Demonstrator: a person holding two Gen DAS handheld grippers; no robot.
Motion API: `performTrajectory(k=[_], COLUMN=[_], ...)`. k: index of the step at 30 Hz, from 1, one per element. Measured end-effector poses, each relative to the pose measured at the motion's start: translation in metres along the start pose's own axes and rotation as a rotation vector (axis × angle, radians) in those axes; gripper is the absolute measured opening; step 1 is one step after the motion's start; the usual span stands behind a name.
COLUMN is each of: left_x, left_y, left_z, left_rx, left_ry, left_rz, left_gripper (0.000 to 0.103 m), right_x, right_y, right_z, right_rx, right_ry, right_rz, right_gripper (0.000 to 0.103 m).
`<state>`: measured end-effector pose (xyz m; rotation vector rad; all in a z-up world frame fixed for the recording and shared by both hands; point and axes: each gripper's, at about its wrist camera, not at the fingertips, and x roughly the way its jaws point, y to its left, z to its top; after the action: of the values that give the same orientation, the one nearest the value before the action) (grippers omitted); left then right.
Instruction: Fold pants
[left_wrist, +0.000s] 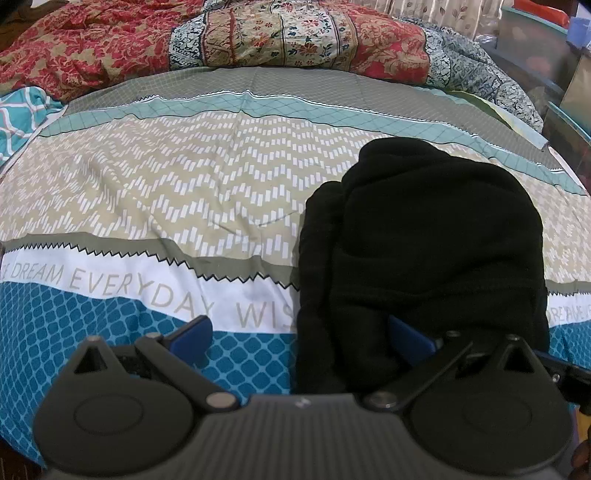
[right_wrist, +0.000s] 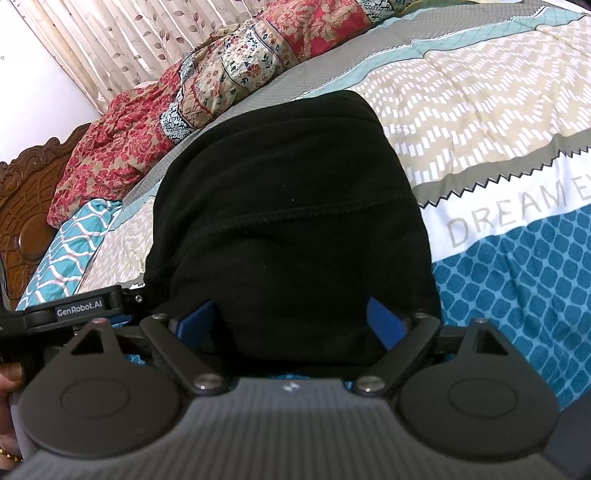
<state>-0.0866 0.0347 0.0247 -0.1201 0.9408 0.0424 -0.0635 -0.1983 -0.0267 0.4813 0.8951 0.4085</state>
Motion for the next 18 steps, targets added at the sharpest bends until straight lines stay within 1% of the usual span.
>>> performTrajectory(k=[10, 18], left_x=[-0.0018, -0.0023], left_y=[-0.0077, -0.0097], left_z=[-0.0005, -0.0005], left_rx=[0.055, 0.072], left_ry=[-0.014, -0.016], left_rz=[0.043, 0.055], left_gripper=[0.103, 0.103], right_x=[-0.0003, -0.0009], right_y=[0.0009, 0.001], right_z=[0.0005, 0.0005], right_rx=[0.003, 0.003], right_ry=[0.001, 0.002], right_rz=[0.002, 0.003], right_gripper=[0.092, 0.092])
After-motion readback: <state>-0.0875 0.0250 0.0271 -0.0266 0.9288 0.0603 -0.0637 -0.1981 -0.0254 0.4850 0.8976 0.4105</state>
